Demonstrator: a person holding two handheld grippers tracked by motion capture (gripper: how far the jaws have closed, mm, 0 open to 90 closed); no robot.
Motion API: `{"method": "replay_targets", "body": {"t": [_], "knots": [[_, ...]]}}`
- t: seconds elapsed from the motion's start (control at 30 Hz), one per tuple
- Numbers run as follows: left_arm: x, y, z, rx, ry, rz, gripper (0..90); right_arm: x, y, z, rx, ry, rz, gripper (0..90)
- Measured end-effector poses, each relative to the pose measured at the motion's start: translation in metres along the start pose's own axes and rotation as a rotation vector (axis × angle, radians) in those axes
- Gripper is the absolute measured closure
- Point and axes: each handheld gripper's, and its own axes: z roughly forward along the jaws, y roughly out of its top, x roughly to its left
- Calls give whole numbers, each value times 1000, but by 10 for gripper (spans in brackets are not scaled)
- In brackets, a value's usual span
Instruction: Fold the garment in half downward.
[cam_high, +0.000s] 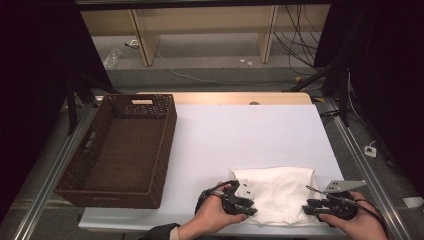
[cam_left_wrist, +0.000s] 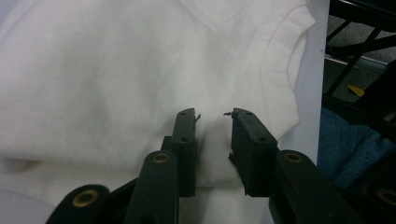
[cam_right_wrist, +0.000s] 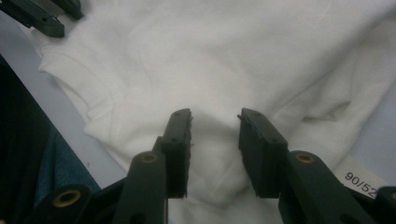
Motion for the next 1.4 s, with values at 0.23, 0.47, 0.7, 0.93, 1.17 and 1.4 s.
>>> {"method": "replay_targets", "body": {"t": [0.23,0.47,0.7,0.93,1.17,1.4], "knots": [[0,2,-5,-19,3,-6,688,-3,0,-5,-38,-7,11,620],[8,5,-19,-63,35,-28,619,-10,1,-14,-156,-60,58,585],[21,6,-34,-95,107,-100,402,-17,2,-18,-255,-121,52,492],[31,4,-44,-112,177,-150,159,-20,3,-17,-320,-163,85,355],[39,0,-48,-121,218,-186,87,-21,2,-18,-337,-187,107,305],[43,-3,-46,-119,209,-211,68,-21,3,-18,-353,-208,113,264]]}}
